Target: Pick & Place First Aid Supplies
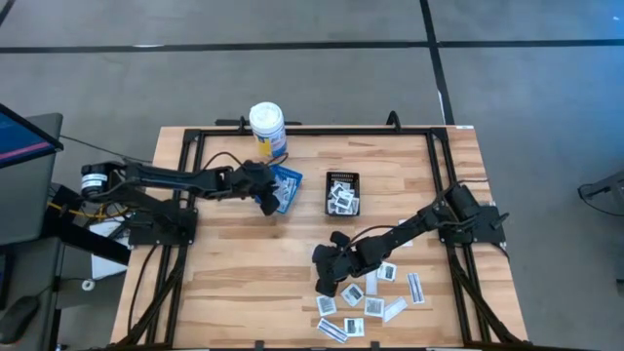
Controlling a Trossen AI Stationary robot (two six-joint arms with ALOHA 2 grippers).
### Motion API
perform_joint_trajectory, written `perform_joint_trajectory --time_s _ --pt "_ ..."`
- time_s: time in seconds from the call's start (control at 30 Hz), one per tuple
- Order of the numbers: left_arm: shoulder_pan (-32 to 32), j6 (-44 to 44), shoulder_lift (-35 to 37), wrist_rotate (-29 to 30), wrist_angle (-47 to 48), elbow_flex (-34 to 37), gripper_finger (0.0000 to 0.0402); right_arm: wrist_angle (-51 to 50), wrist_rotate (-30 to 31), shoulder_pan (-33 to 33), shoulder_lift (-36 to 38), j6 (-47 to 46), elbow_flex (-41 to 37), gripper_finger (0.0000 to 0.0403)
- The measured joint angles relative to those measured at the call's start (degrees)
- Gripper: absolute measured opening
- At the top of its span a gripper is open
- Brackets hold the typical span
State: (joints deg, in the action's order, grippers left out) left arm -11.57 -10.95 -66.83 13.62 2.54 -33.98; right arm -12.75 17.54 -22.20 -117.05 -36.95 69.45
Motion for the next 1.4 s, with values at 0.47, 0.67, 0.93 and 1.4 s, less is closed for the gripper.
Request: perform_joint_trajectory --time_s 0.47,0.67,0.93,1.4 --pt "8.2 0.0 9.3 -0.1 -0.8 0.0 0.0086 -3.4 10.3 -0.3 1.5 2.2 0.4 0.0103" --pt "10.2 0.3 9.3 -0.1 -1.4 0.0 0.0086 -2.9 5.0 1.1 1.4 -0.2 -1.0 0.0103" --pt "10.2 0.4 9.3 -0.1 -1.6 0.0 0.0086 -3.3 2.9 1.4 1.6 3.7 -1.3 0.0075" --pt "16.3 -1.9 8.1 -13.9 -3.9 0.0 0.0085 -0.3 3.4 1.6 1.5 7.8 -0.7 0.0008"
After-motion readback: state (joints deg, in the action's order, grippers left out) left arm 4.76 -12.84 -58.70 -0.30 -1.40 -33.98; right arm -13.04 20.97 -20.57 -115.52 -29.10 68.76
